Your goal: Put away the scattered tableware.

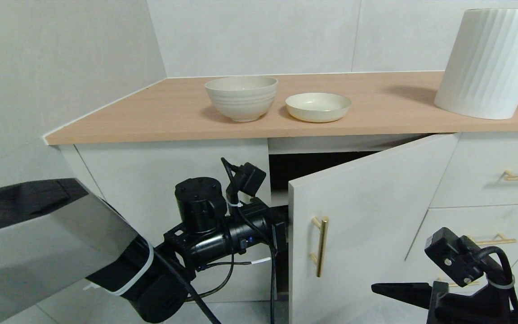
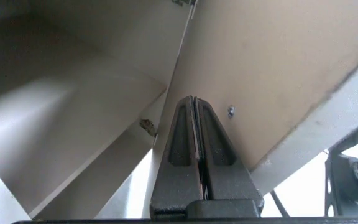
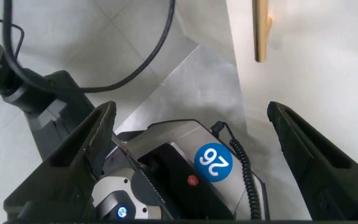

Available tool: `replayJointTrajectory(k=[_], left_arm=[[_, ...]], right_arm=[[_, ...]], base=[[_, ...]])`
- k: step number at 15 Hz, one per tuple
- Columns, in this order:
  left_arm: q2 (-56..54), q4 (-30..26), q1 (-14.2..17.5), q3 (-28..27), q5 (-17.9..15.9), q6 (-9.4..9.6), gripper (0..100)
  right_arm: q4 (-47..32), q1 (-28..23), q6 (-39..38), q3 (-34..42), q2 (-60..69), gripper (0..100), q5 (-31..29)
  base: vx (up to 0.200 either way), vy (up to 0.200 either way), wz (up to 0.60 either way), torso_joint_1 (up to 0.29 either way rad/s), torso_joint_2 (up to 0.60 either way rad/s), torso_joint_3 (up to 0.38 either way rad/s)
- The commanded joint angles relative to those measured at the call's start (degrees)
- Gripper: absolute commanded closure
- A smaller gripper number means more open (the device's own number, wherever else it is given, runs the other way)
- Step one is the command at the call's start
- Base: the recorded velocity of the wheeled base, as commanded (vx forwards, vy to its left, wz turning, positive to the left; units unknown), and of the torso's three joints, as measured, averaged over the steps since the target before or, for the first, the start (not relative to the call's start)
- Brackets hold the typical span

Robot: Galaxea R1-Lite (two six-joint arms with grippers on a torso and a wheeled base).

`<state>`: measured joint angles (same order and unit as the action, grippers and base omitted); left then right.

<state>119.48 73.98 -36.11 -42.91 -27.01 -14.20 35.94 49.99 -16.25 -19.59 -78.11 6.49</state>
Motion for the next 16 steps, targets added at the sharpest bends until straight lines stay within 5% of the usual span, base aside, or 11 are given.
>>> replayJointTrajectory(k=[1,4,10,16], left_arm=[[0.8,0.0,0.0,-0.8,0.0,-0.04,100],[1.4,0.0,-0.1,-1.3,0.0,-0.04,100],[3.3,1.2,-0.2,-1.7,0.1,-0.04,100],[1.5,2.4,-4.8,-1.3,2.1,0.14,100]], right_arm=[[0.0,0.0,0.0,0.1,-0.5,0,0.0],[0.1,0.0,0.1,0.2,-0.6,0,0.1],[0.1,0.4,0.1,0.2,-0.6,0,0.1],[0.2,6.6,-0.1,1.5,-0.2,0,0.2]], base=[[-0.200,0.000,0.00,-0.002,0.00,0.007],[-0.200,0.000,0.00,0.012,0.00,0.005],[0.000,0.000,0.00,0.000,0.00,0.000],[0.000,0.000,0.00,0.000,0.00,0.000]])
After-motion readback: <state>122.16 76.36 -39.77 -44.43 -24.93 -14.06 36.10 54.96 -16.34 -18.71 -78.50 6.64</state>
